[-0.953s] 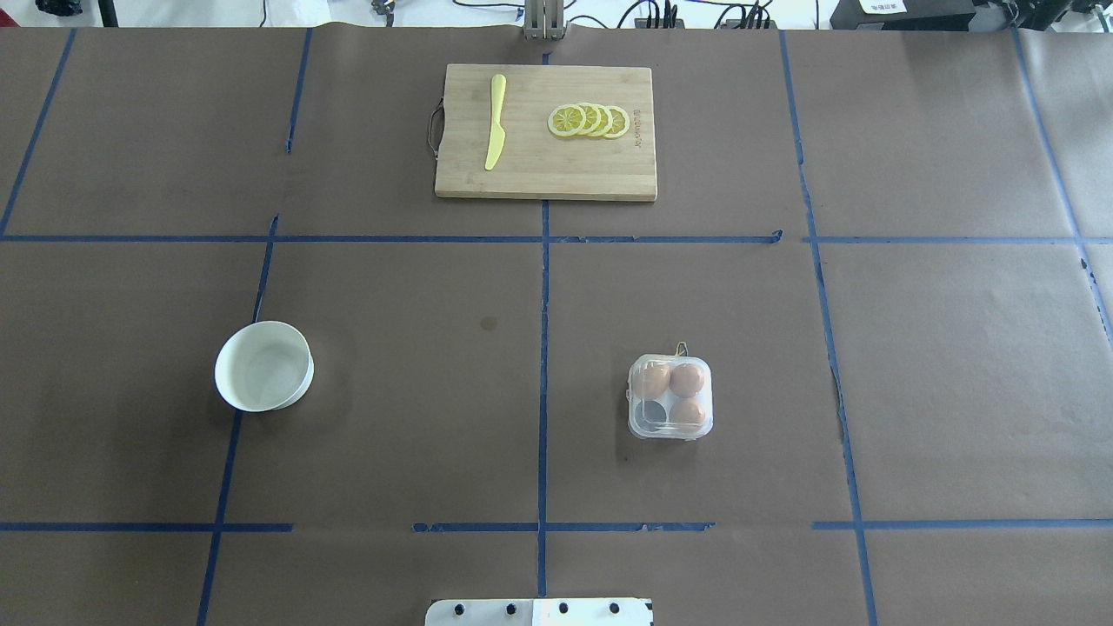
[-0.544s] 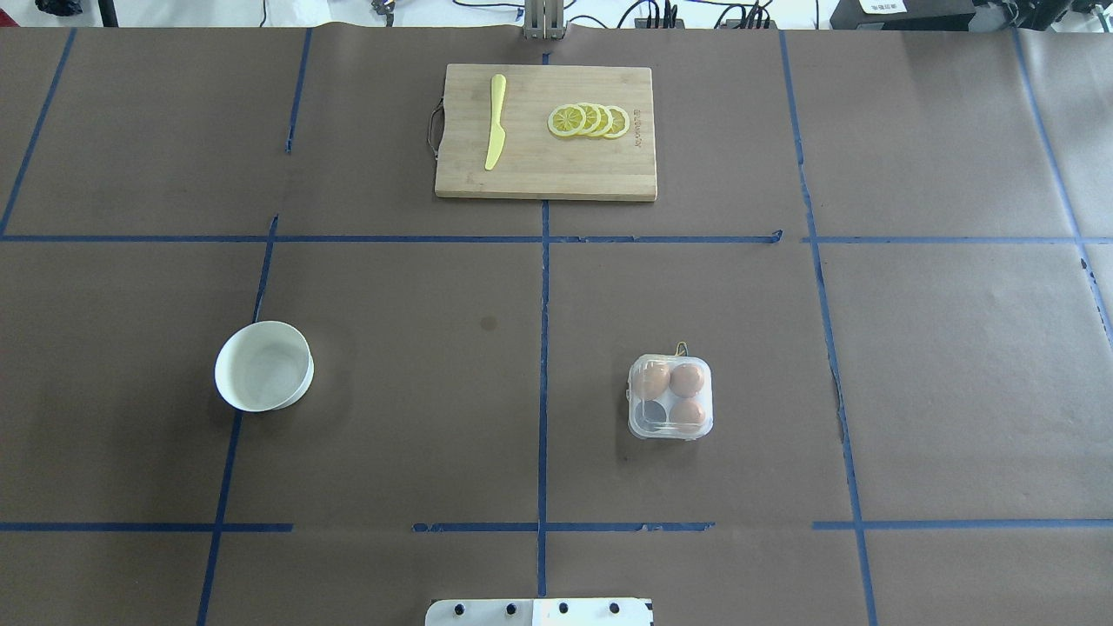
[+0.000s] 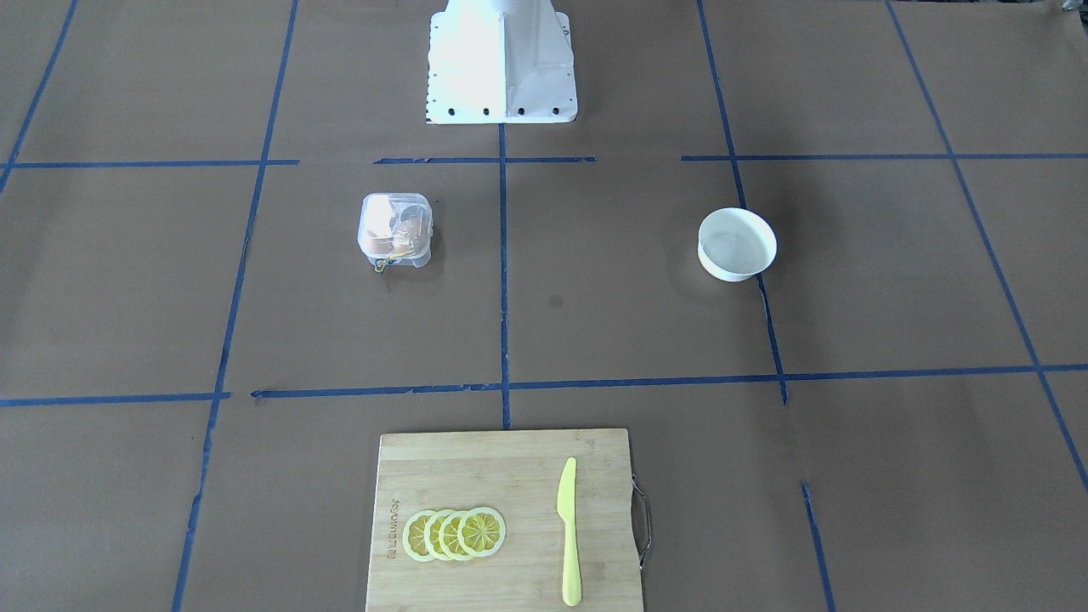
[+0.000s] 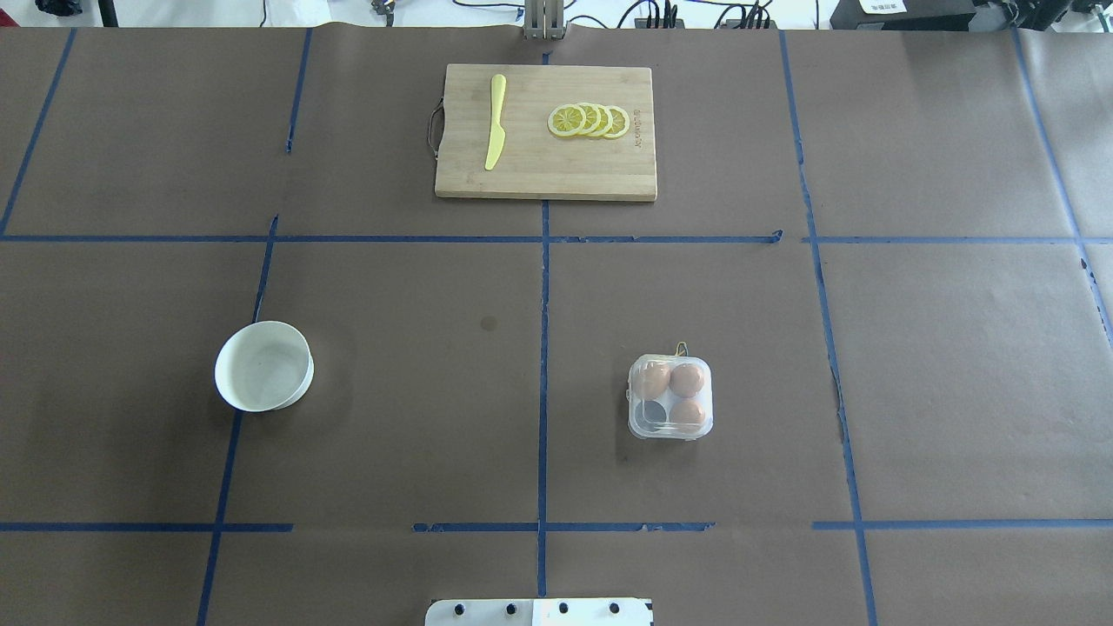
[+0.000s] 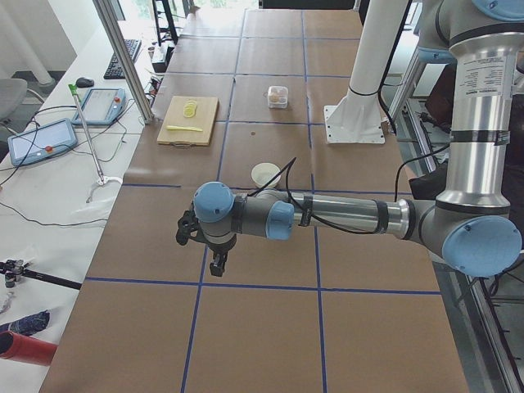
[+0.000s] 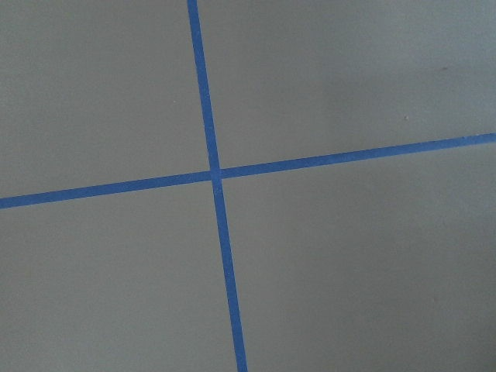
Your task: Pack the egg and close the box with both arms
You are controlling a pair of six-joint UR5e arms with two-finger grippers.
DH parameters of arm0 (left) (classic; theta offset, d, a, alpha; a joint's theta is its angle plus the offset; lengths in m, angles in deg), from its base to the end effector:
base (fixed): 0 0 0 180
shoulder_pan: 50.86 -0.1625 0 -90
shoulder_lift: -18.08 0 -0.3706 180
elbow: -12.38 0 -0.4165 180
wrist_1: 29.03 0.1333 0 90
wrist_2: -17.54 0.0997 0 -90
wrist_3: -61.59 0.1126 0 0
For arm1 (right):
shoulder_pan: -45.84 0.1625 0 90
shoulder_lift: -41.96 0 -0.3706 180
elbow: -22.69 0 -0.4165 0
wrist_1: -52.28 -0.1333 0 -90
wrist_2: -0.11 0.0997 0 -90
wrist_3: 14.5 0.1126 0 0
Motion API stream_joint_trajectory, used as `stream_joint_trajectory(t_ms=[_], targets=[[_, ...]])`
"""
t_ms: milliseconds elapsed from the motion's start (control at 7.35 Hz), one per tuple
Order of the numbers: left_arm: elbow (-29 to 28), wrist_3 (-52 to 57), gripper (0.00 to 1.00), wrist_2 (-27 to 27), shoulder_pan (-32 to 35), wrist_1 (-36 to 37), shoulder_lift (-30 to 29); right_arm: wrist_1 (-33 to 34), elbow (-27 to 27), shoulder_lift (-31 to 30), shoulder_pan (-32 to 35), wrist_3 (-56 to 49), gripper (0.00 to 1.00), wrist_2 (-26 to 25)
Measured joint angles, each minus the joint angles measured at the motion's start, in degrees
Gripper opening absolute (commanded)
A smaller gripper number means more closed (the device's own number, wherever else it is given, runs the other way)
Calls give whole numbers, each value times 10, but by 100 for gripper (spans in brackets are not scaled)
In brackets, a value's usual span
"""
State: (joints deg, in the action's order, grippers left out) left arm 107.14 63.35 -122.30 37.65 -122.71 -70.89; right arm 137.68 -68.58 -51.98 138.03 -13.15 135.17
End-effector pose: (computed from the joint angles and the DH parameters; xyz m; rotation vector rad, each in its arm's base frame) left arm -0.0338 -0.5182 0.5651 0.1232 0.8687 0.1093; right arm 0.0724 -0.4905 0.6278 0.0377 -0.7862 0.0453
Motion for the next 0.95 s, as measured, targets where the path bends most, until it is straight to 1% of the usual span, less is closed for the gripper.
stream_joint_trajectory(t_ms=[408, 953], targets=[[1, 0, 100, 1, 0, 0, 0, -29, -1, 1, -4, 0, 100, 7], [0, 0, 100, 1, 0, 0, 0, -44, -2, 2, -26, 1, 100, 9]])
